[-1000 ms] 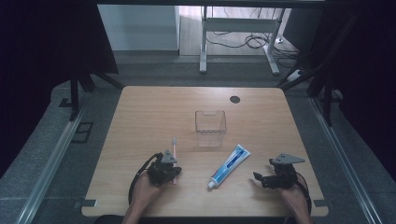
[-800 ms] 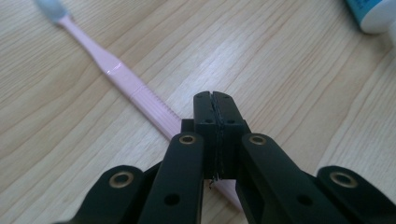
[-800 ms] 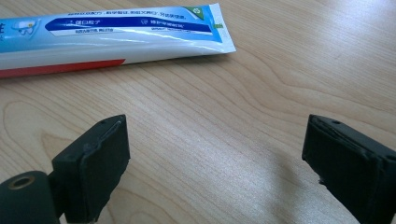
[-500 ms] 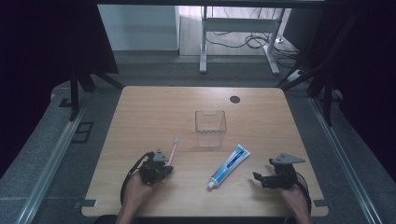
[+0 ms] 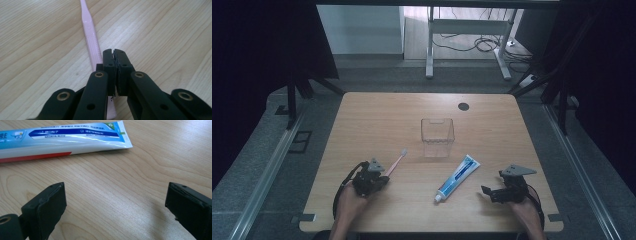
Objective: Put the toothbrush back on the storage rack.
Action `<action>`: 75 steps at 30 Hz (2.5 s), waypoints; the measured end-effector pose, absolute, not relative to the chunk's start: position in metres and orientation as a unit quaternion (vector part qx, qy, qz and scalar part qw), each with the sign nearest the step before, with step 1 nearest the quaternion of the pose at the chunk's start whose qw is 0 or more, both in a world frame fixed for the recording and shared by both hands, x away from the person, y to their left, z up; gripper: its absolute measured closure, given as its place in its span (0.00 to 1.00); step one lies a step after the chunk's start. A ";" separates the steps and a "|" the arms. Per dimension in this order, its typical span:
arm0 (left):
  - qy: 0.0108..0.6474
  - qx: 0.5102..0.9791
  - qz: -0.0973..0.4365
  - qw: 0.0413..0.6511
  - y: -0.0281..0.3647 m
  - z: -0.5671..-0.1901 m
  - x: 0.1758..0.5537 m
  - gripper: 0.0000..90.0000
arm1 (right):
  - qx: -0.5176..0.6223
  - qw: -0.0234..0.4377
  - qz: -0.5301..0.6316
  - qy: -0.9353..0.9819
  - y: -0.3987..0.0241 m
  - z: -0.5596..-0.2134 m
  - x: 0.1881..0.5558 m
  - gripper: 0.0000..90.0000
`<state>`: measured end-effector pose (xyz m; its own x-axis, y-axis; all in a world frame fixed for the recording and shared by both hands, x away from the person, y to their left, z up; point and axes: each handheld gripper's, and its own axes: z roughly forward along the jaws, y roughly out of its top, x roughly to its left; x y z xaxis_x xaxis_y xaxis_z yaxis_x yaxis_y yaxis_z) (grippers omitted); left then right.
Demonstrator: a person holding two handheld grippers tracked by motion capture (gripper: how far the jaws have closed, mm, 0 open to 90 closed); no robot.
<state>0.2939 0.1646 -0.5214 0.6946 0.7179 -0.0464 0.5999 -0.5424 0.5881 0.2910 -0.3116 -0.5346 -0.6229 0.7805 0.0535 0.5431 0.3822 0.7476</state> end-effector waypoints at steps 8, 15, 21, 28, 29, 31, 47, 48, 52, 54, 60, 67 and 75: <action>0.391 0.864 0.108 0.298 0.179 -0.519 0.296 0.99 | 0.408 0.153 0.387 0.813 -0.310 -0.535 0.291 0.03; 0.395 0.860 0.106 0.304 0.184 -0.518 0.296 0.99 | 0.404 0.152 0.380 0.818 -0.309 -0.536 0.291 0.03; 0.396 0.861 0.105 0.302 0.183 -0.517 0.296 0.99 | 0.402 0.152 0.376 0.821 -0.309 -0.536 0.291 0.03; 0.400 0.864 0.104 0.289 0.186 -0.511 0.299 0.93 | 0.404 0.151 0.372 0.822 -0.310 -0.537 0.291 0.04; 0.399 0.865 0.103 0.287 0.186 -0.510 0.300 0.92 | 0.405 0.151 0.371 0.822 -0.310 -0.538 0.291 0.04; 0.395 0.873 0.099 0.268 0.185 -0.507 0.306 0.89 | 0.405 0.151 0.369 0.823 -0.310 -0.538 0.291 0.04; 0.396 0.894 0.060 0.200 0.166 -0.499 0.339 0.81 | 0.405 0.146 0.362 0.827 -0.308 -0.540 0.291 0.05; 0.397 0.895 0.056 0.196 0.164 -0.499 0.341 0.80 | 0.405 0.146 0.363 0.827 -0.308 -0.540 0.291 0.05; 0.389 0.903 0.046 0.175 0.156 -0.497 0.350 0.80 | 0.403 0.145 0.360 0.829 -0.308 -0.540 0.291 0.05; 0.388 0.905 0.041 0.169 0.154 -0.496 0.354 0.80 | 0.403 0.145 0.358 0.829 -0.308 -0.540 0.291 0.05; 0.384 0.911 0.032 0.147 0.146 -0.494 0.363 0.79 | 0.400 0.144 0.362 0.830 -0.308 -0.540 0.291 0.05; 0.383 0.915 0.019 0.122 0.135 -0.497 0.373 0.80 | 0.400 0.151 0.366 0.827 -0.309 -0.538 0.291 0.05; 0.378 0.920 0.014 0.102 0.127 -0.498 0.380 0.82 | 0.398 0.151 0.365 0.828 -0.308 -0.539 0.291 0.05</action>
<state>0.3799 0.1266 -0.4982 0.7139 0.6985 -0.0504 0.6926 -0.6936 0.1981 0.2910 -0.3083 -0.5387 -0.6377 0.7692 0.0411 0.5487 0.4162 0.7251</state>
